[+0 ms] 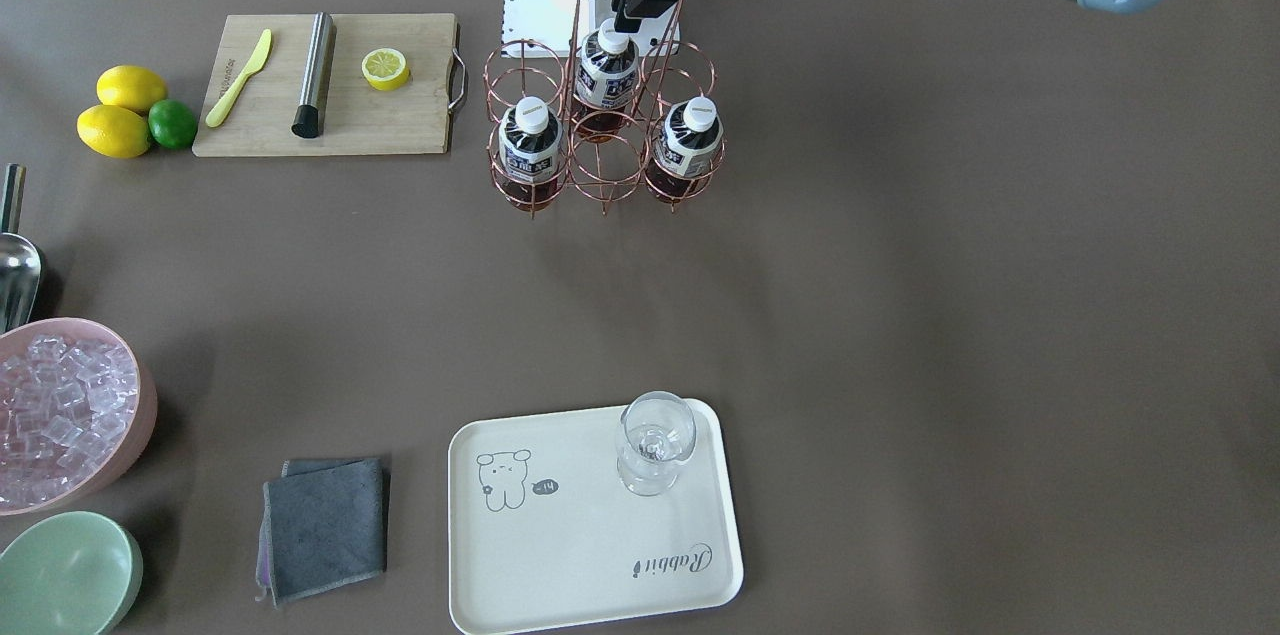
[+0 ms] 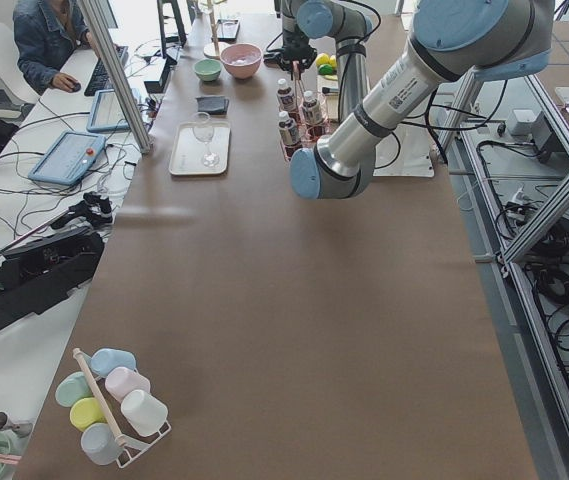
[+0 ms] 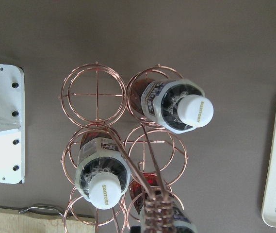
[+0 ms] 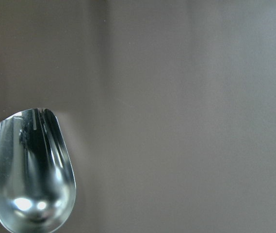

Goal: Take tea from basket to plate

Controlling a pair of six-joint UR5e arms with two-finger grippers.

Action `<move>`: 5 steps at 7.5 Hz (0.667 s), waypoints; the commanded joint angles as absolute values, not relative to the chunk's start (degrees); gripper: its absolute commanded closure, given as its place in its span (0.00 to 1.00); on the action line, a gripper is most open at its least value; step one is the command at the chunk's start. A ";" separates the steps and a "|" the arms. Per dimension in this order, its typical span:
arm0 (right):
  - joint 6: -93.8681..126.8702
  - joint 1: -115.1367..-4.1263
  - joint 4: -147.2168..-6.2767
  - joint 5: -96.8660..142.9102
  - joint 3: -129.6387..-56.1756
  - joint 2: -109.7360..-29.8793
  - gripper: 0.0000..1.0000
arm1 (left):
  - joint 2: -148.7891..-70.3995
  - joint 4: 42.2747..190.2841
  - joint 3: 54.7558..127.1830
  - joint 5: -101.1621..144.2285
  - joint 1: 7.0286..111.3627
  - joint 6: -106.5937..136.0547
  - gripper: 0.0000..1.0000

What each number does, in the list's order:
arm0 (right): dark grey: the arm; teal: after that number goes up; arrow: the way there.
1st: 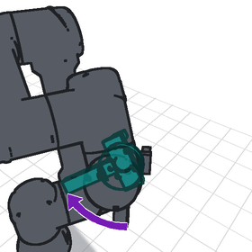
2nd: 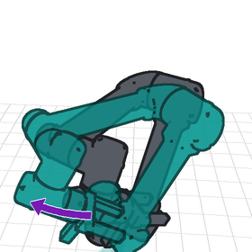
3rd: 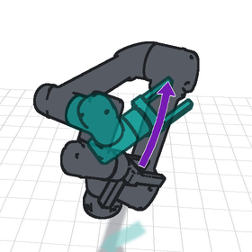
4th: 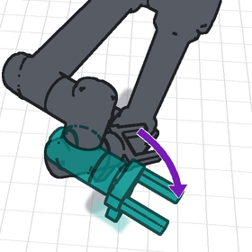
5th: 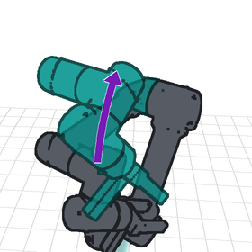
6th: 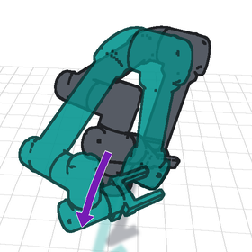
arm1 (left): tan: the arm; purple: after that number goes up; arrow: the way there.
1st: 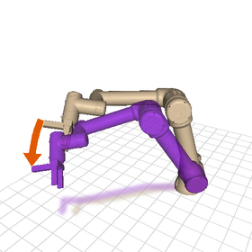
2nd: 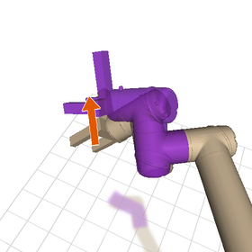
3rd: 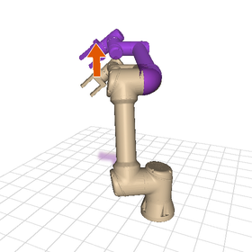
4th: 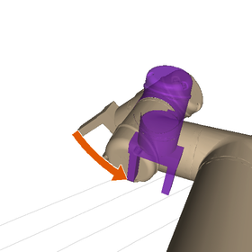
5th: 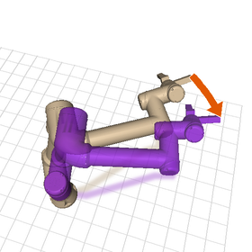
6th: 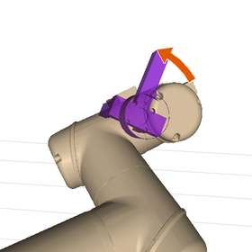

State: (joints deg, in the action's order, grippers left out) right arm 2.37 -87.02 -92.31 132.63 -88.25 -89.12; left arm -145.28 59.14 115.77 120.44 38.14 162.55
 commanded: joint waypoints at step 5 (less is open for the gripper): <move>2.55 -87.10 -92.37 132.63 -88.33 -89.03 0.00 | -143.88 61.07 111.73 115.76 35.95 163.04 1.00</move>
